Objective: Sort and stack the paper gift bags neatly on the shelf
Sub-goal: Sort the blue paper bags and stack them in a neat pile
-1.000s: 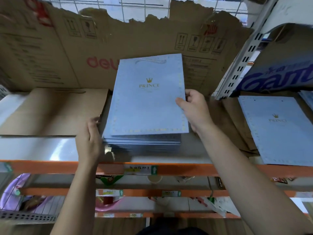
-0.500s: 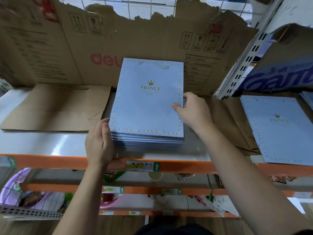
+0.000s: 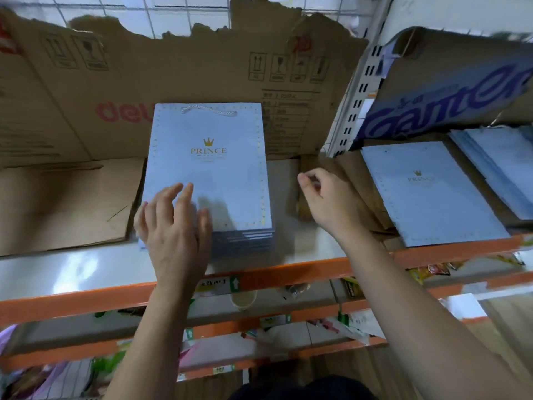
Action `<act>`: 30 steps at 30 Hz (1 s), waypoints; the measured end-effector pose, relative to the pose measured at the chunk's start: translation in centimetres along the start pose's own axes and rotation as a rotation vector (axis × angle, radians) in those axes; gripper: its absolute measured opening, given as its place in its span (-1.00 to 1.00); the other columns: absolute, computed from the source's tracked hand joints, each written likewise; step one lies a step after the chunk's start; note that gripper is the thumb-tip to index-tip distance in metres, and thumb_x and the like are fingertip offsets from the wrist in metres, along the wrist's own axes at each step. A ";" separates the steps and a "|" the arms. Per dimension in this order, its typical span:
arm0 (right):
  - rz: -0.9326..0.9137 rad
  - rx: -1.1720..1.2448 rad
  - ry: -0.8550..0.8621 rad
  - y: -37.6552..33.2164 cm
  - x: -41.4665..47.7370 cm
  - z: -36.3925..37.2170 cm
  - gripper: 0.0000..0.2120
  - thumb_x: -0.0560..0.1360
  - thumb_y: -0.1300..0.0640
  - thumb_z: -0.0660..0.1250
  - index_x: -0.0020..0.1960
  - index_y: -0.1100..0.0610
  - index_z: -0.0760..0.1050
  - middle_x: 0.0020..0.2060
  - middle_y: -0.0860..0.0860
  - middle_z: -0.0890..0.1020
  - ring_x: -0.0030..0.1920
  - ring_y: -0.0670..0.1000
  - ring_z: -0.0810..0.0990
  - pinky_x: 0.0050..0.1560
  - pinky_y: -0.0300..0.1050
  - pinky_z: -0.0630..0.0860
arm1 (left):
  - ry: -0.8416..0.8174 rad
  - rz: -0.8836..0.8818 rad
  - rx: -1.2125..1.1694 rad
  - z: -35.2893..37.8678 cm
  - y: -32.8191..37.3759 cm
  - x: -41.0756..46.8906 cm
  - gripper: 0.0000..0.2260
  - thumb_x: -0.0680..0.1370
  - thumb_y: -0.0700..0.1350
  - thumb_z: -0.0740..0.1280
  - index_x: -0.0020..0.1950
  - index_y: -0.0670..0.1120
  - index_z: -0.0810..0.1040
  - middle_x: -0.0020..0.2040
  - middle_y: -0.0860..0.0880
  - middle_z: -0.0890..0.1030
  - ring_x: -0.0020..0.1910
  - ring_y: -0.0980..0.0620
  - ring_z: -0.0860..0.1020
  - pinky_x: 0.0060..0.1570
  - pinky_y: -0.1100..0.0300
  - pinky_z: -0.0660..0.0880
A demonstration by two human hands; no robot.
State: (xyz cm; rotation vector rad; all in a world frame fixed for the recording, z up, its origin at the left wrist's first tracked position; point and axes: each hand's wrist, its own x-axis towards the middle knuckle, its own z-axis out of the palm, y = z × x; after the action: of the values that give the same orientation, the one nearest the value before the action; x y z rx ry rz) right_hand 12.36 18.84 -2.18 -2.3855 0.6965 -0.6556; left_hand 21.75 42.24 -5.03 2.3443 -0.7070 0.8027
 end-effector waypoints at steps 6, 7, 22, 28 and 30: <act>0.101 -0.040 0.079 6.2 -0.7 -5.2 -0.73 0.60 -0.05 0.21 0.09 0.11 0.56 -0.07 0.01 0.60 -0.10 -0.05 0.52 -0.22 -0.24 0.35 | -0.125 0.174 -0.031 3.5 8.0 2.4 -0.64 0.59 0.01 0.17 0.28 -0.15 0.51 0.19 -0.16 0.55 0.14 -0.19 0.49 0.25 -0.11 0.28; 0.127 -0.054 0.089 7.5 -0.8 -6.2 -0.74 0.60 -0.04 0.22 0.09 0.11 0.56 -0.05 0.02 0.60 -0.08 -0.04 0.52 -0.18 -0.22 0.35 | -0.153 0.195 -0.037 4.0 9.5 2.6 -0.64 0.59 0.01 0.17 0.28 -0.15 0.51 0.18 -0.15 0.55 0.14 -0.19 0.48 0.24 -0.09 0.28; 0.460 -0.375 -0.055 24.1 0.1 -18.1 -0.22 0.40 -0.30 0.37 0.43 0.18 0.34 0.40 0.16 0.38 0.40 0.22 0.31 0.30 0.12 0.36 | -0.552 0.217 -0.083 11.9 25.1 -1.1 -0.58 0.58 0.13 0.03 0.26 -0.04 0.49 0.24 -0.04 0.51 0.24 -0.08 0.44 0.22 -0.05 0.32; 0.492 -0.288 -0.094 25.0 1.0 -18.2 -0.10 0.33 -0.23 0.50 0.47 0.19 0.23 0.43 0.21 0.27 0.44 0.25 0.21 0.32 0.17 0.32 | -0.558 0.102 -0.089 13.0 27.4 -2.0 -0.52 0.56 0.16 -0.03 0.24 -0.06 0.50 0.24 -0.08 0.51 0.25 -0.12 0.43 0.24 -0.07 0.29; 0.506 -0.265 -0.116 25.2 1.4 -18.4 -0.06 0.31 -0.22 0.51 0.48 0.22 0.20 0.43 0.22 0.29 0.44 0.25 0.23 0.33 0.16 0.32 | -0.563 0.065 -0.091 13.1 28.0 -2.2 -0.55 0.57 0.16 0.00 0.25 -0.04 0.49 0.26 -0.07 0.49 0.28 -0.10 0.41 0.27 -0.06 0.26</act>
State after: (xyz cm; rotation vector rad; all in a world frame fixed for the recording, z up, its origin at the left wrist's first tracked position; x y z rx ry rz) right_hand -5.54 -6.66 -4.35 -2.3081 1.3406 -0.2177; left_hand 7.63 14.69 -5.98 2.4844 -1.0255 0.1137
